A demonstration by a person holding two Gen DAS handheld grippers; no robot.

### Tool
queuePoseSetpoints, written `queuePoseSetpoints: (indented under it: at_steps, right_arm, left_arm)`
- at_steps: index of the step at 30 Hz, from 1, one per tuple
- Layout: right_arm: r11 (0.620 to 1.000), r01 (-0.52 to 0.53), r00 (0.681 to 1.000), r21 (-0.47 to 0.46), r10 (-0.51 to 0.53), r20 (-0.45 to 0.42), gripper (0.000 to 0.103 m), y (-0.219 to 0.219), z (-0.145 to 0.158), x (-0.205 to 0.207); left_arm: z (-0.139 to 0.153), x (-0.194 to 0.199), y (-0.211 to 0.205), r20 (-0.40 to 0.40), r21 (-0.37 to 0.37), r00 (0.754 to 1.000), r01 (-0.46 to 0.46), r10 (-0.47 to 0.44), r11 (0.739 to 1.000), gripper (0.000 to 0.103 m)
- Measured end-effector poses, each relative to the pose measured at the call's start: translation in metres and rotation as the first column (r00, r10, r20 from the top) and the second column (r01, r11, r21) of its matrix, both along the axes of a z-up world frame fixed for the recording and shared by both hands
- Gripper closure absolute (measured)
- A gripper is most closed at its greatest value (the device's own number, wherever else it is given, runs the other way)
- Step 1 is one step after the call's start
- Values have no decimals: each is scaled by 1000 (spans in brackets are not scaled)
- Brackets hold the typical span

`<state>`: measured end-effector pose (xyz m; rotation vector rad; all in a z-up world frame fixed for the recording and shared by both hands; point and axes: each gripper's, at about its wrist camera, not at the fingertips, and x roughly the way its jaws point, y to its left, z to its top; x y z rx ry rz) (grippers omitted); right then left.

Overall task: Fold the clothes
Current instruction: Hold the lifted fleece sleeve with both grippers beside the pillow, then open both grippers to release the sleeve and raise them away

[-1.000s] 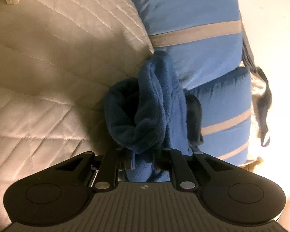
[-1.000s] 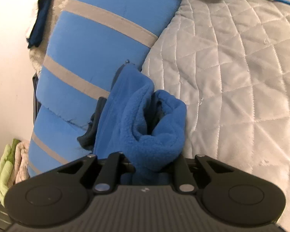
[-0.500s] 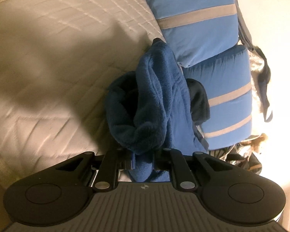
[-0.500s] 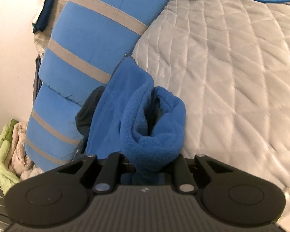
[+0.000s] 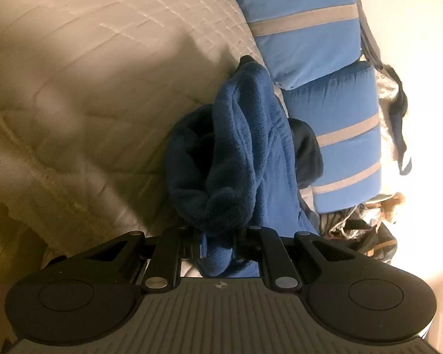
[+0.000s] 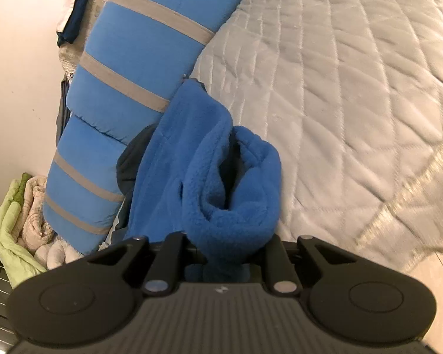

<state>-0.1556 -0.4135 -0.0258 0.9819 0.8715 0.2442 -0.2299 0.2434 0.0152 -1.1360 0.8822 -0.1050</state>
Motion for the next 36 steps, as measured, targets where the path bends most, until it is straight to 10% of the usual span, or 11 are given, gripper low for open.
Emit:
queuePoseSetpoints:
  at_steps: [23,24,28,30,36]
  right_arm:
    - [1000,6,1000,-4,-6,-13,86,-3,-1,-14]
    - [1000,-1,1000,-23,0,-16,79,-2,0,-13]
    - [984,-19,999,-177,11,-41,1,-3,5,-8]
    - [979,-13,1000,-202,7,-31,1,-8,7,-12]
    - [960,18,1000,-279,-22,-10,1,-25,13,-24]
  left_arm:
    - [-5,-5,3,-7,-2,1000,22,-22,1000,86]
    - [-4,-5,3,-5,3,1000,28,-28,1000,81]
    - [4,-4,1,-4,48,998,68,-68,997,48]
    - [7,-8,4,7,57,999,53,-53,997,23]
    - [26,-25,15,-55,210,998,-17,29,978,22]
